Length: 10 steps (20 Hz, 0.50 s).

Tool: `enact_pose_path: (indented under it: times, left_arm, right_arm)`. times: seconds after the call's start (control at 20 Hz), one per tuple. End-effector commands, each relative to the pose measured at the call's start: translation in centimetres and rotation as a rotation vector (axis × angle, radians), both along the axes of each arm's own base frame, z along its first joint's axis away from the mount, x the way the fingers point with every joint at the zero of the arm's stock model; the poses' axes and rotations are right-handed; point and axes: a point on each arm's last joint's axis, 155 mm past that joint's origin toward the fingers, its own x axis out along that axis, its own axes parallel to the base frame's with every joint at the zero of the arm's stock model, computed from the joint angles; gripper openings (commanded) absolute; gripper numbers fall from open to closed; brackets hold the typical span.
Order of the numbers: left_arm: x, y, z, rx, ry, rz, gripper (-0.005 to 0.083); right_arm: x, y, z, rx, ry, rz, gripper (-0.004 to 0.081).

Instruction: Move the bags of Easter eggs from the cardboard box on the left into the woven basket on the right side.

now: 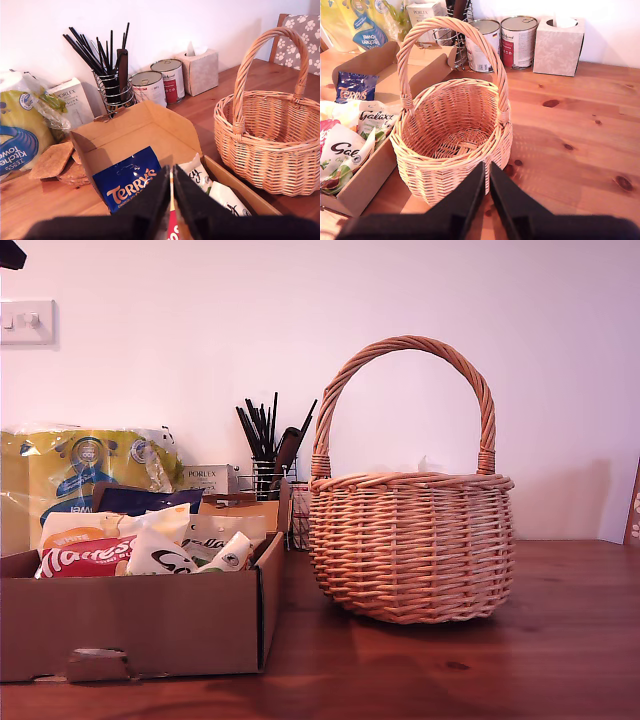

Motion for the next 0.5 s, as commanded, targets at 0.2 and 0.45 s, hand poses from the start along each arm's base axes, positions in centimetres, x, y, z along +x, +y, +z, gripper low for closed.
enact_pose_path:
  times: [0.2,0.45]
  left_arm:
    - [0.5,-0.5,-6.9,0.058,0.257,-0.017,-0.0020]
    - [0.3,-1.2,-5.3,0.095,0.194,-0.071,-0.0020]
  right_arm:
    - [-1.0,1.1,-0.6,-0.007,0.034,0.078,-0.0013]
    - [-1.3,2.0,-0.2,0.013,0.025,0.126,-0.0013]
